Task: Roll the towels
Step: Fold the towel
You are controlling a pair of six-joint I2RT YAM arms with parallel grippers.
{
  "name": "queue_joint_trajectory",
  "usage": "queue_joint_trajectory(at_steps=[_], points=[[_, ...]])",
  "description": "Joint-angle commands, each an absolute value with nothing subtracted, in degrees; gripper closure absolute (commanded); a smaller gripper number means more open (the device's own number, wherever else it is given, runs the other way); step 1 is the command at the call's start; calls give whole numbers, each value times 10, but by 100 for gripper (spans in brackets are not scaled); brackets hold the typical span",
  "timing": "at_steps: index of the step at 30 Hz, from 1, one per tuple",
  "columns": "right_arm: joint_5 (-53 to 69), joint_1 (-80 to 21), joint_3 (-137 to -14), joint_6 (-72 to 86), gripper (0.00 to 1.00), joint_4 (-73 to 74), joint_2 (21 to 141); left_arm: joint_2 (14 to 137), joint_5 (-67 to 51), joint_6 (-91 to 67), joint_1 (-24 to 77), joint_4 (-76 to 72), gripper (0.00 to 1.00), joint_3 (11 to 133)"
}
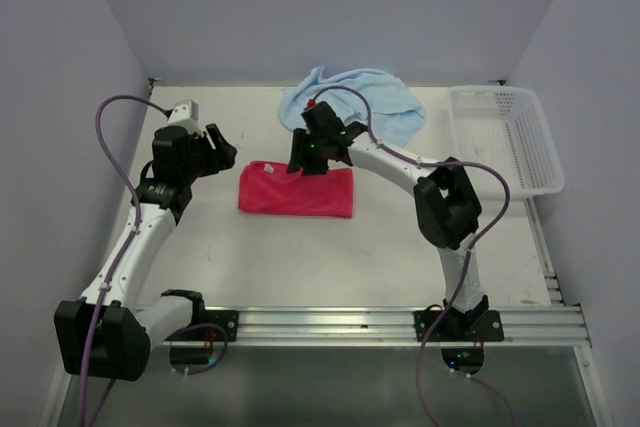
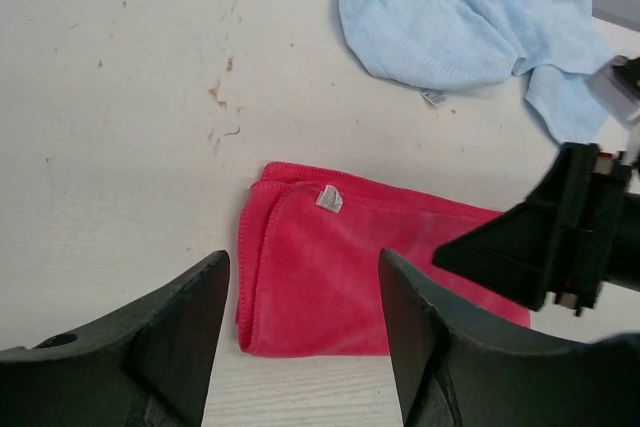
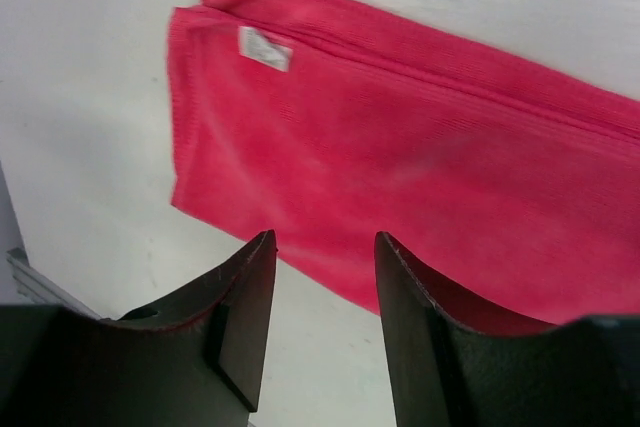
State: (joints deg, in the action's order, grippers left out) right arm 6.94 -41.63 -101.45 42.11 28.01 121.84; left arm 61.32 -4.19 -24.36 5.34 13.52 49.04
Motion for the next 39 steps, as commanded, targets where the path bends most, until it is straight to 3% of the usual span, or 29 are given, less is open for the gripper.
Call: queue_joint_trajectory(at_steps=[1,4,10,12,22,30,39], points=[[53,-384,-940,356,53,272,1098,642,-74,-234,58,98,35,492],[20,-371,-855,317,57,277,1032,688,-88,-233,58,97,35,507],[-6,-366,-718,292,93,252,970,763,-83,-236,61,96,35,555],[-4,-366,-694,294,99,242,974,786,-77,-242,62,100,35,573],[-3,-366,-675,280,100,198,1034,925,-76,-220,81,105,38,659],[21,-366,-657,279,100,174,1060,981,-47,-173,94,120,50,676],[28,-361,-654,276,100,171,1068,1023,-47,-148,111,116,53,669]])
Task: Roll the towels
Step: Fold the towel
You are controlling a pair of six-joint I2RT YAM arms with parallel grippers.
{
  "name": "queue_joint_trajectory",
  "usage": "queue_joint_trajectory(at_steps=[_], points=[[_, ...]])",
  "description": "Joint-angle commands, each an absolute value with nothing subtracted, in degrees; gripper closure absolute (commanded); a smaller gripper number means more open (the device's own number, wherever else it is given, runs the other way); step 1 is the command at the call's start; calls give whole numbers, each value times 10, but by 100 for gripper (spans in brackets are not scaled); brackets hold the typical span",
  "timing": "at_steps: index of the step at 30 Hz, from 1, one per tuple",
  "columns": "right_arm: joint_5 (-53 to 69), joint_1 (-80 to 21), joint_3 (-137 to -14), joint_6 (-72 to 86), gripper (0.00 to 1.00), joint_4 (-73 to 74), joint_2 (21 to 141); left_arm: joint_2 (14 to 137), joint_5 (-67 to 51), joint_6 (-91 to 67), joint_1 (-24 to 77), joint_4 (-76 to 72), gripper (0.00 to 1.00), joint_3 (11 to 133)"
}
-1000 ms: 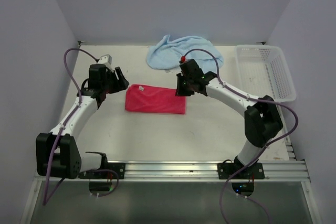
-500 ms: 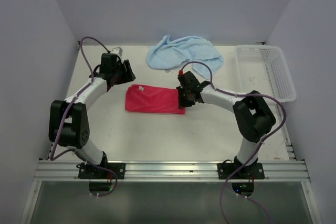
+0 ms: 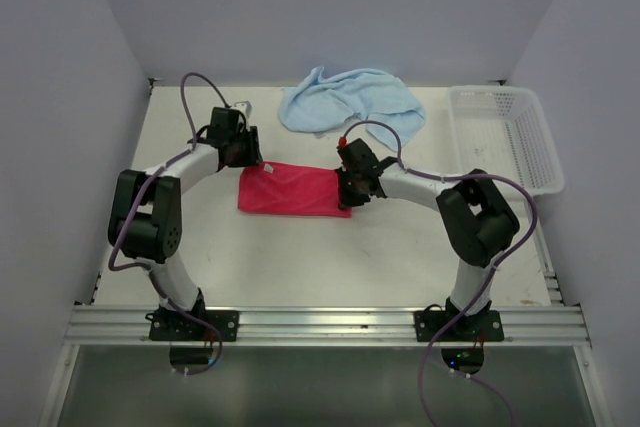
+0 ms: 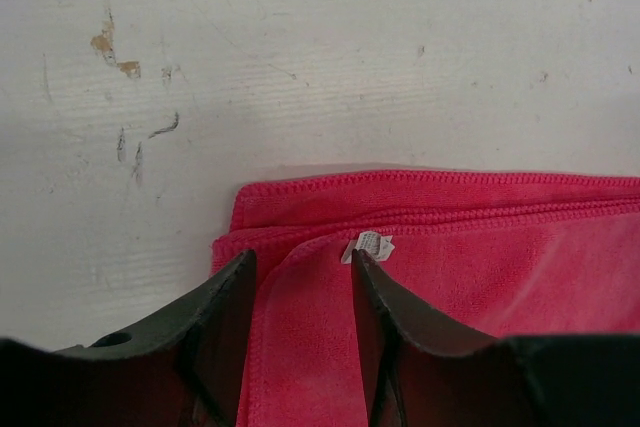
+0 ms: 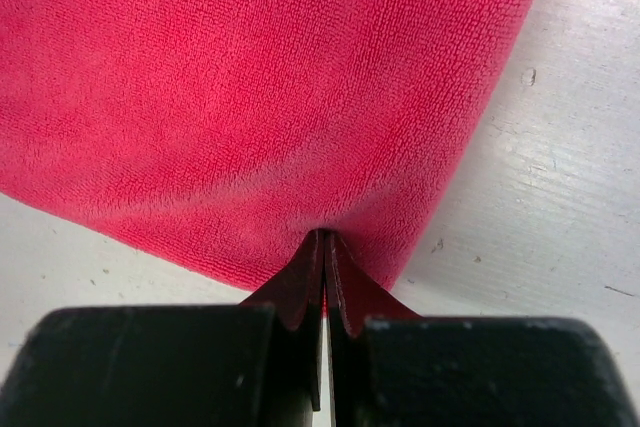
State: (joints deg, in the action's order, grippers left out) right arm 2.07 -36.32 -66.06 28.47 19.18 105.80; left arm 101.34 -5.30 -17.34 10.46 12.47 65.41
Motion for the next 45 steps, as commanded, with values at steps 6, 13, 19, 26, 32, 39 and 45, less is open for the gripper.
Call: queue_joint_trajectory(at_steps=[6,13,19,26,32,39,45], points=[[30,-358,-650,277,100,169,1073,1026,-39,-131,117,119,56,670],[35,-355,-649,276,100,166,1078,1040,-34,-120,118,130,57,683],[36,-353,-642,276,100,163,1081,1050,-40,-121,118,125,64,682],[37,-351,-635,273,100,160,1083,1048,-39,-122,118,122,90,681],[38,-351,-632,272,100,161,1084,1040,-20,-120,118,125,100,679],[37,-350,-631,272,100,164,1080,1019,24,-121,118,121,100,672],[30,-349,-635,267,100,175,1081,1018,35,-121,118,120,100,678]])
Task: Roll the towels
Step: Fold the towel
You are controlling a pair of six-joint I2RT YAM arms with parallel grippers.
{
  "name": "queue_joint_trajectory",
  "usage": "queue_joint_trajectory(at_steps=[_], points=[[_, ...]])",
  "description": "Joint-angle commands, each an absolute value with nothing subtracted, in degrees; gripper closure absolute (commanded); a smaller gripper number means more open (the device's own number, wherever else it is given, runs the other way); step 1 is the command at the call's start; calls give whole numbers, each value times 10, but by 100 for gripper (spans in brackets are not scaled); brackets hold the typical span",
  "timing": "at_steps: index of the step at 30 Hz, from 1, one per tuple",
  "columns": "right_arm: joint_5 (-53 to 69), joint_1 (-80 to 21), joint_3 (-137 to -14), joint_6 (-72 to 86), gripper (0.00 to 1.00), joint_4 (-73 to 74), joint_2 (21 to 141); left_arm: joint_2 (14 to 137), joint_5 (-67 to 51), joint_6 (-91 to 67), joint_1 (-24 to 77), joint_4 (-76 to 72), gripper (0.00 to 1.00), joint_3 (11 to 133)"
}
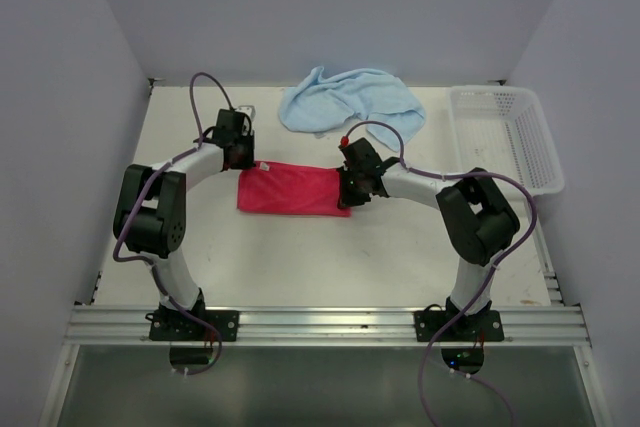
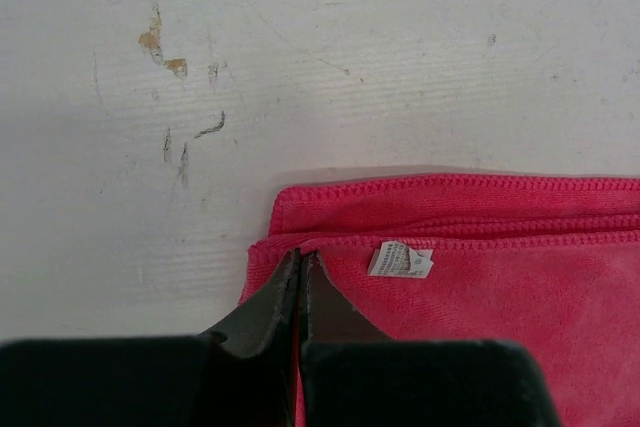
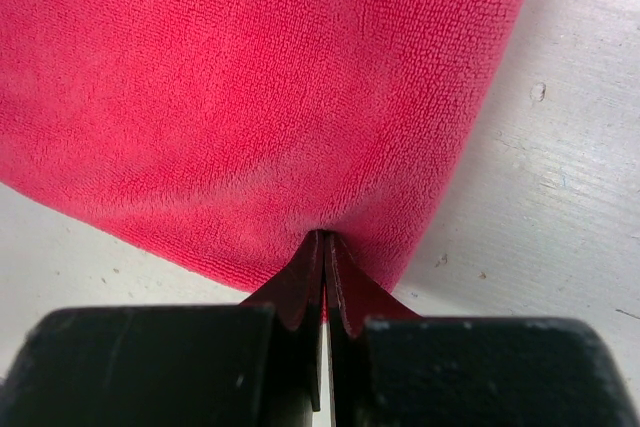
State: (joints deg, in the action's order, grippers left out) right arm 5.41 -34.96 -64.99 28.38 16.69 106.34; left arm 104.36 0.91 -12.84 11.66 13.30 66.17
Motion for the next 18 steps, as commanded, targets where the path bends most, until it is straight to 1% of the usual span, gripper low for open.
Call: queue_joint_trajectory(at_steps=[1,18], points=[[29,-350,-635,266,100,176,1080,1020,37,-121,118,121,100,679],[29,-349,-642,261,100,181,1092,1011,32,-115,119,118,100,705]])
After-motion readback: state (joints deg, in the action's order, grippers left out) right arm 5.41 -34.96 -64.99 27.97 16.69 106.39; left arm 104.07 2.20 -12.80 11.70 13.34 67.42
